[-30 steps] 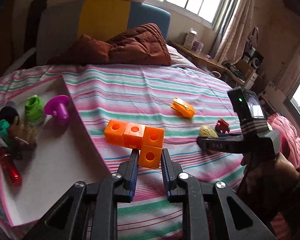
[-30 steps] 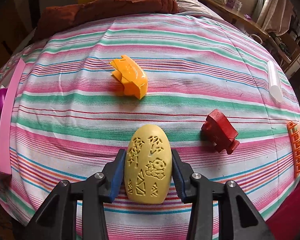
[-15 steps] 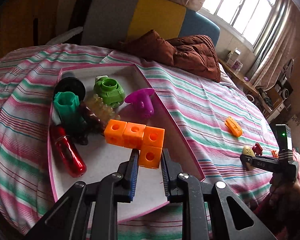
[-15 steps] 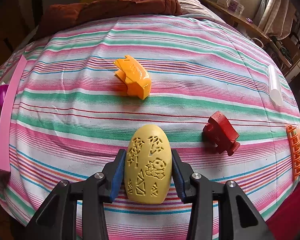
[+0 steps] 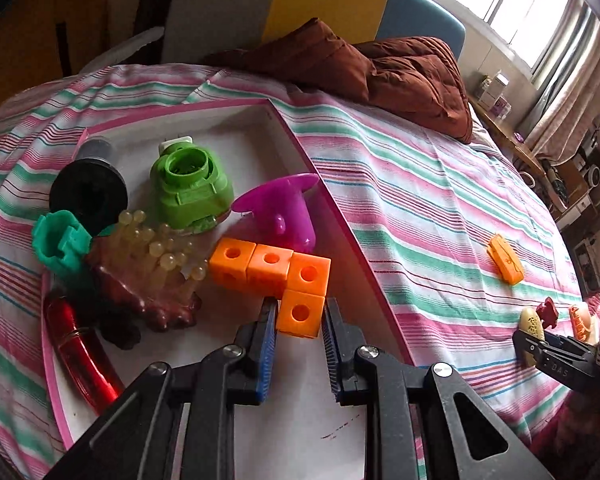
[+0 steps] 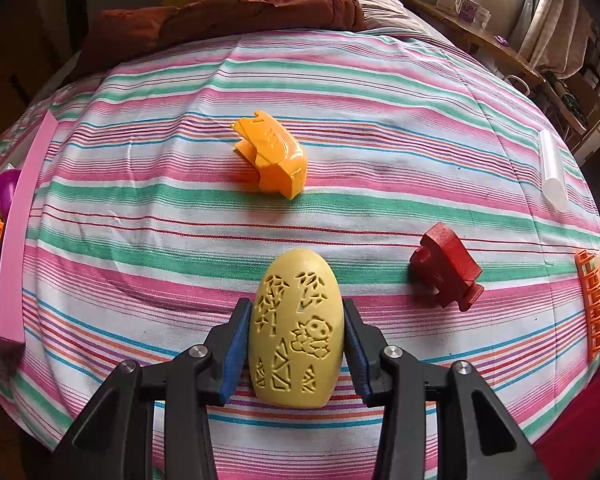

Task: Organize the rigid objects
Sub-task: 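Carry the orange cubes into the tray and open the left tool while the right tool holds the yellow egg, then withdraw the left tool while the right tool carries the yellow egg toward the tray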

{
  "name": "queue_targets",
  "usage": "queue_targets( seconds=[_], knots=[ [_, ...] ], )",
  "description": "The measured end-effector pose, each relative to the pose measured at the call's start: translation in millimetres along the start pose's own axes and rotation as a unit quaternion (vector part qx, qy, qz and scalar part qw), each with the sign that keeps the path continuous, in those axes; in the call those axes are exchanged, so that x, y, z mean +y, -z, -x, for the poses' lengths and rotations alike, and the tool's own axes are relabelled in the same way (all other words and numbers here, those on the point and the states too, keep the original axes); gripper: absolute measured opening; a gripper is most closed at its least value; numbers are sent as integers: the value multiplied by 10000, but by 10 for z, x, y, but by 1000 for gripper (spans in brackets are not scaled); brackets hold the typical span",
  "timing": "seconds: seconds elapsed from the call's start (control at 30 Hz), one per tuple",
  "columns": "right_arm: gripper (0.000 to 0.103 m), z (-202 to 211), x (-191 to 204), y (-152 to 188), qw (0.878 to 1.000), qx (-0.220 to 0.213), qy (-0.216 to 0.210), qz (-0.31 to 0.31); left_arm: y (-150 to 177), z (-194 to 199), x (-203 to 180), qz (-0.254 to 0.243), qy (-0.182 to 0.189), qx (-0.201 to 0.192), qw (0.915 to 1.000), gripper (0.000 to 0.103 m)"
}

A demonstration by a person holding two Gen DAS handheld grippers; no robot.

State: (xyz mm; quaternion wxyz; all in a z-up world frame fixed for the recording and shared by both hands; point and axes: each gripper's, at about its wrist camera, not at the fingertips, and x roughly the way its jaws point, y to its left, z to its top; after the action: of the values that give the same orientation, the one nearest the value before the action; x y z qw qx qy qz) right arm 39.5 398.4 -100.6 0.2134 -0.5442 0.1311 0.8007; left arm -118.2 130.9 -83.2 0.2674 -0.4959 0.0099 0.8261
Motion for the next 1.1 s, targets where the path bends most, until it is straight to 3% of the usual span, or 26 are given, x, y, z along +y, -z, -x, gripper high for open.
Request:
queue_targets(
  seconds=[0.17, 0.43, 1.1],
  knots=[
    [44, -12, -4, -3, 10000, -1, -7, 4, 15, 59, 24, 6, -71, -186, 9998, 32],
    [44, -29, -10, -17, 10000, -6, 12, 26, 136, 332, 38, -89, -291, -496, 9983, 37],
    [44, -65, -19, -67, 9997, -33, -56, 223, 511, 881, 98, -177, -756, -888, 9930, 37]
  ],
)
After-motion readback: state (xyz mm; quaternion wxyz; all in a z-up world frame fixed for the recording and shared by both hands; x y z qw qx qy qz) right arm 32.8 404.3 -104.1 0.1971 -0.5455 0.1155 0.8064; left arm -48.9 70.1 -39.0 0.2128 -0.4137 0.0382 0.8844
